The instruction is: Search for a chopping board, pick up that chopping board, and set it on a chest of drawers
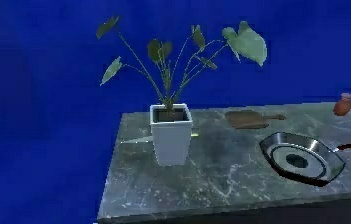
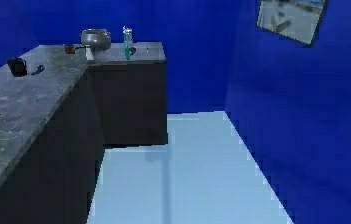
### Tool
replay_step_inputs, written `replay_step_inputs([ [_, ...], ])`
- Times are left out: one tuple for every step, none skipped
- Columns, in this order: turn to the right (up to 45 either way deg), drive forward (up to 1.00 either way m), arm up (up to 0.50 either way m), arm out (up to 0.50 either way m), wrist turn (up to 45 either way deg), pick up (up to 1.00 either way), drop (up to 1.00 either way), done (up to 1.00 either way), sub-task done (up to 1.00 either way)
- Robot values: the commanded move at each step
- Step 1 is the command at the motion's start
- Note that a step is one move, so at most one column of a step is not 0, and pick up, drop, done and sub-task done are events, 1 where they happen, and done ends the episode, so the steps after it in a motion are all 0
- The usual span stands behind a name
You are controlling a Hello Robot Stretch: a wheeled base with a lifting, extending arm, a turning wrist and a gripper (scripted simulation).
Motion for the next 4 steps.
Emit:
replay_step_inputs([
  [-45.0, 0.00, 0.00, 0.00, 0.0, 0.00, 0.00, 0.00, 0.00],
  [-18.0, 0.00, 0.00, 0.00, 0.0, 0.00, 0.00, 0.00, 0.00],
  [45.0, 0.00, 0.00, 0.00, 0.0, 0.00, 0.00, 0.00, 0.00],
  [36.0, 0.00, 0.00, 0.00, 0.0, 0.00, 0.00, 0.00, 0.00],
])
